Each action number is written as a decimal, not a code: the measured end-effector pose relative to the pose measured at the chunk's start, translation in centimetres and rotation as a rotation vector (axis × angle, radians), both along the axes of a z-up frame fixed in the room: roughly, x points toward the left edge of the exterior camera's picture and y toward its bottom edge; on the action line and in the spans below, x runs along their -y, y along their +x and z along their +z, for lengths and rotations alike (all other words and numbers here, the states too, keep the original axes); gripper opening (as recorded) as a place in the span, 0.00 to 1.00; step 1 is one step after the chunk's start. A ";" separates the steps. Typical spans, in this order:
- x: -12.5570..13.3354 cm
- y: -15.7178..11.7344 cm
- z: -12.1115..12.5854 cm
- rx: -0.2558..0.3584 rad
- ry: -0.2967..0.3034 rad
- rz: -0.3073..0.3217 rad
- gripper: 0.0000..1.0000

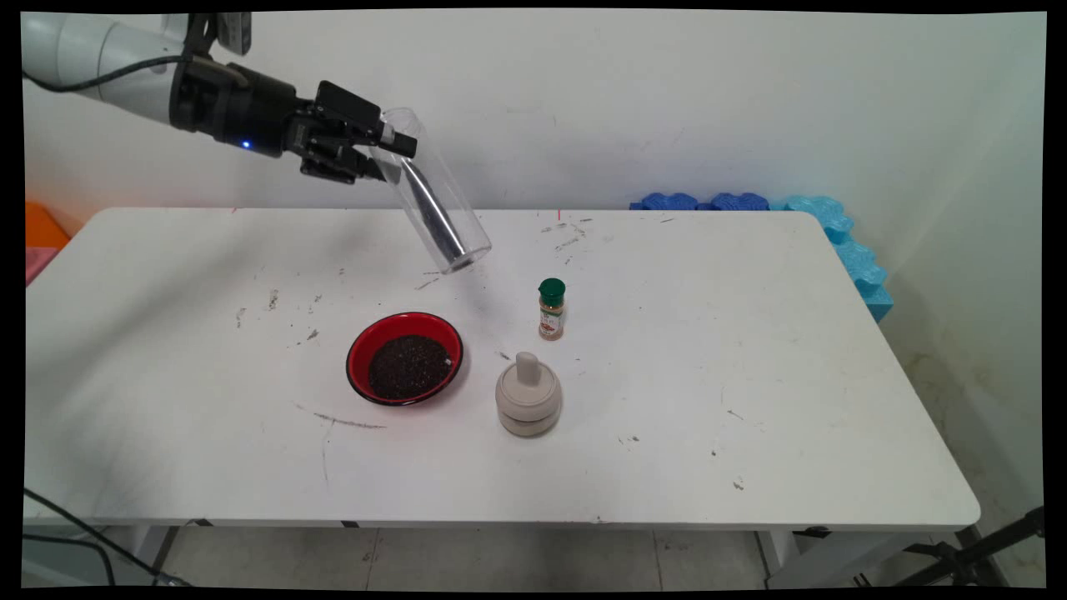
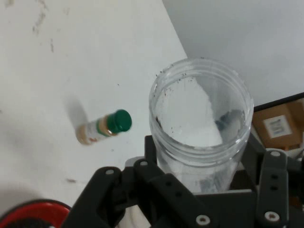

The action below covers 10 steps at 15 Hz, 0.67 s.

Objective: Pour the black seasoning powder in the red bowl

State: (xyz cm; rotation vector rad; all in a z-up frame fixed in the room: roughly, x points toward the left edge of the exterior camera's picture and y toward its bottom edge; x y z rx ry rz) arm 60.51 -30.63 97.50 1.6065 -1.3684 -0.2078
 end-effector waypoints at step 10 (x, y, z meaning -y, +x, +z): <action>1.8 0.6 2.3 0.338 -0.265 -0.141 0.00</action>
